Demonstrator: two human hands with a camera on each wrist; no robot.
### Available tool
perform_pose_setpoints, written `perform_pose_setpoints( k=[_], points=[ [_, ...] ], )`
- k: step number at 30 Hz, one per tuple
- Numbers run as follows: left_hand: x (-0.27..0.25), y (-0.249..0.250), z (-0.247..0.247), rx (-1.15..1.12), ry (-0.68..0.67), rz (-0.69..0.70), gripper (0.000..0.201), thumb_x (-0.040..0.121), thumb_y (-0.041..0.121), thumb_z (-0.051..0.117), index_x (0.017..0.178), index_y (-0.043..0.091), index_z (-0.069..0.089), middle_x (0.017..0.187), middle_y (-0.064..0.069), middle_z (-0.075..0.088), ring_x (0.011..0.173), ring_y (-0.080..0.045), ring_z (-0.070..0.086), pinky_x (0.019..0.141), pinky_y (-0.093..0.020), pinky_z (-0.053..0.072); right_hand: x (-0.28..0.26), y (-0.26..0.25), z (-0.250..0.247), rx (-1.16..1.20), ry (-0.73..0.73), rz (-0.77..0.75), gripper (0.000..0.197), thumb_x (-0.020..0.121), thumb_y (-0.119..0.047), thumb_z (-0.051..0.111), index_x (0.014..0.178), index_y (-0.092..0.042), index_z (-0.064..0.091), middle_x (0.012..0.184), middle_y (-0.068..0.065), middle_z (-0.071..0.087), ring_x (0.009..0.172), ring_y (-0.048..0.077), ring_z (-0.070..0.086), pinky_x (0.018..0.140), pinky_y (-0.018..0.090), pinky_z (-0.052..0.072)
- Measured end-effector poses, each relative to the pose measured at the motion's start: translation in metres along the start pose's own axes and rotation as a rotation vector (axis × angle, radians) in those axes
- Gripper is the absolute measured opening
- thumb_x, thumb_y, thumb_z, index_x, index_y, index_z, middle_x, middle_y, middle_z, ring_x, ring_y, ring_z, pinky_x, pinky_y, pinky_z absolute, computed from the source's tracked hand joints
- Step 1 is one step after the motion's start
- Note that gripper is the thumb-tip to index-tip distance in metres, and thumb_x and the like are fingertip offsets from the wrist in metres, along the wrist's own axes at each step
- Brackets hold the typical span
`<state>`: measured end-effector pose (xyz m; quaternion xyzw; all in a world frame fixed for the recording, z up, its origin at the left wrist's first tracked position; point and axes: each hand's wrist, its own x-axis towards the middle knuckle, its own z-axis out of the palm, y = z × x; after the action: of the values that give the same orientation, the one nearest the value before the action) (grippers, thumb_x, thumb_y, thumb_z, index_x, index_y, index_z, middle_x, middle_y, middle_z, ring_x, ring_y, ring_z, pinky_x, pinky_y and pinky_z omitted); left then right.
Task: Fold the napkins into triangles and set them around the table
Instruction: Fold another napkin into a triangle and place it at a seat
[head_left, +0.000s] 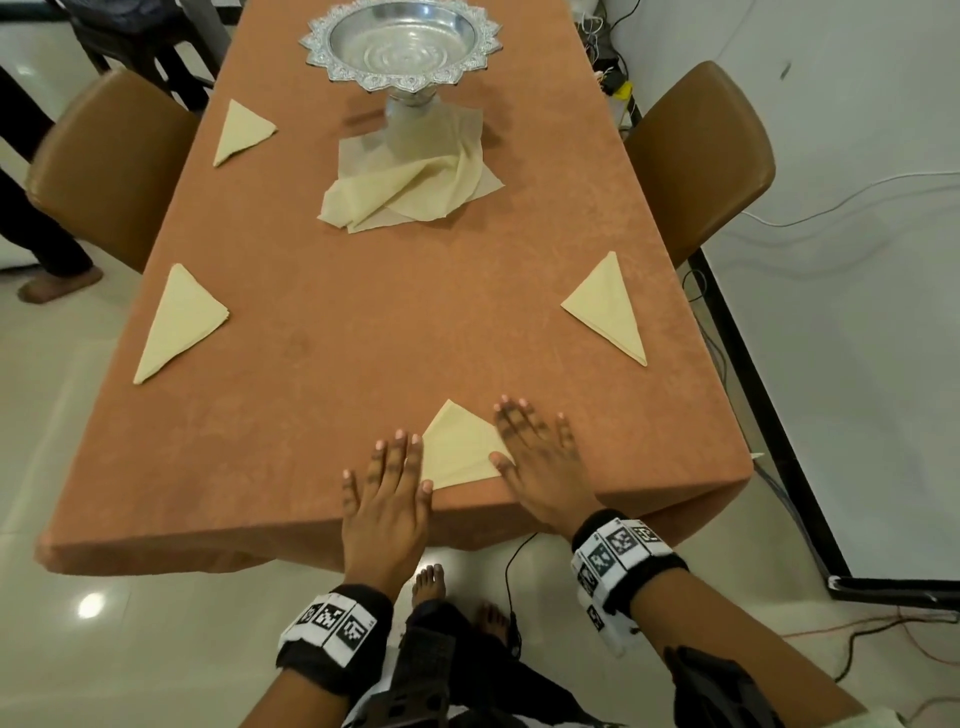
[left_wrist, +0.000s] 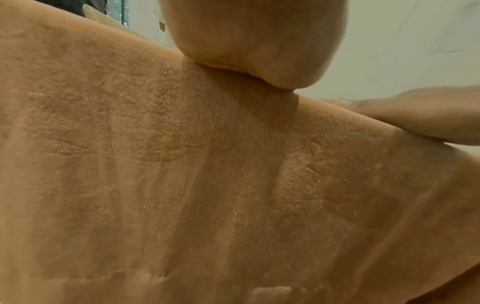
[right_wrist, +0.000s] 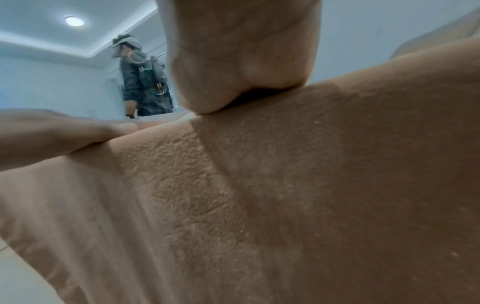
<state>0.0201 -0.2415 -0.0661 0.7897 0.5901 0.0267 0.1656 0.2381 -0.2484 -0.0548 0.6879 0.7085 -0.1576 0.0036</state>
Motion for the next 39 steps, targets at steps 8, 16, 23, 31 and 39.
perform_pose_setpoints(
  k=[8, 16, 23, 31, 39],
  points=[
    [0.010, 0.003, -0.026, -0.082, 0.130, -0.115, 0.042, 0.097, 0.047, 0.039, 0.130, 0.026, 0.056, 0.135, 0.002, 0.051, 0.122, -0.023, 0.044, 0.095, -0.045, 0.029, -0.018, 0.020, -0.017, 0.179, 0.257, 0.103, 0.037, 0.098, -0.029, 0.046, 0.133, -0.018, 0.051, 0.139, -0.001, 0.049, 0.129, 0.021, 0.042, 0.102, 0.039, 0.030],
    [0.032, 0.011, -0.044, -0.258, 0.000, -0.173, 0.017, 0.087, 0.037, 0.063, 0.095, 0.023, 0.066, 0.099, 0.007, 0.054, 0.101, -0.020, 0.051, 0.079, -0.035, 0.039, -0.016, -0.003, -0.028, 0.189, 0.152, 0.211, 0.015, 0.090, -0.029, 0.059, 0.101, -0.018, 0.061, 0.106, -0.003, 0.052, 0.102, 0.017, 0.045, 0.083, 0.032, 0.036],
    [0.051, 0.011, -0.064, -0.880, -0.213, -0.229, 0.018, 0.072, 0.023, 0.066, 0.083, 0.013, 0.056, 0.082, -0.012, 0.067, 0.074, -0.032, 0.063, 0.067, -0.041, 0.048, -0.015, -0.001, -0.060, 0.982, 0.062, 0.452, 0.012, 0.087, -0.008, 0.063, 0.082, -0.014, 0.053, 0.080, 0.004, 0.064, 0.066, 0.011, 0.060, 0.060, 0.023, 0.047],
    [0.075, 0.056, -0.082, -1.240, -0.346, -0.239, 0.030, 0.084, 0.002, 0.066, 0.107, 0.019, 0.059, 0.098, -0.012, 0.069, 0.071, -0.021, 0.062, 0.063, -0.030, 0.052, -0.019, 0.028, -0.100, 1.621, 0.202, 0.601, 0.022, 0.085, 0.007, 0.060, 0.089, -0.012, 0.050, 0.089, 0.008, 0.059, 0.071, 0.015, 0.059, 0.061, 0.024, 0.056],
    [0.135, 0.144, -0.095, -1.323, -0.379, -0.154, 0.012, 0.091, 0.013, 0.060, 0.101, 0.010, 0.066, 0.090, -0.005, 0.068, 0.069, -0.010, 0.064, 0.064, -0.024, 0.056, 0.023, 0.125, -0.168, 1.509, 0.234, 0.408, 0.023, 0.083, 0.007, 0.063, 0.091, -0.014, 0.058, 0.100, 0.006, 0.059, 0.078, 0.014, 0.061, 0.062, 0.019, 0.056]
  ],
)
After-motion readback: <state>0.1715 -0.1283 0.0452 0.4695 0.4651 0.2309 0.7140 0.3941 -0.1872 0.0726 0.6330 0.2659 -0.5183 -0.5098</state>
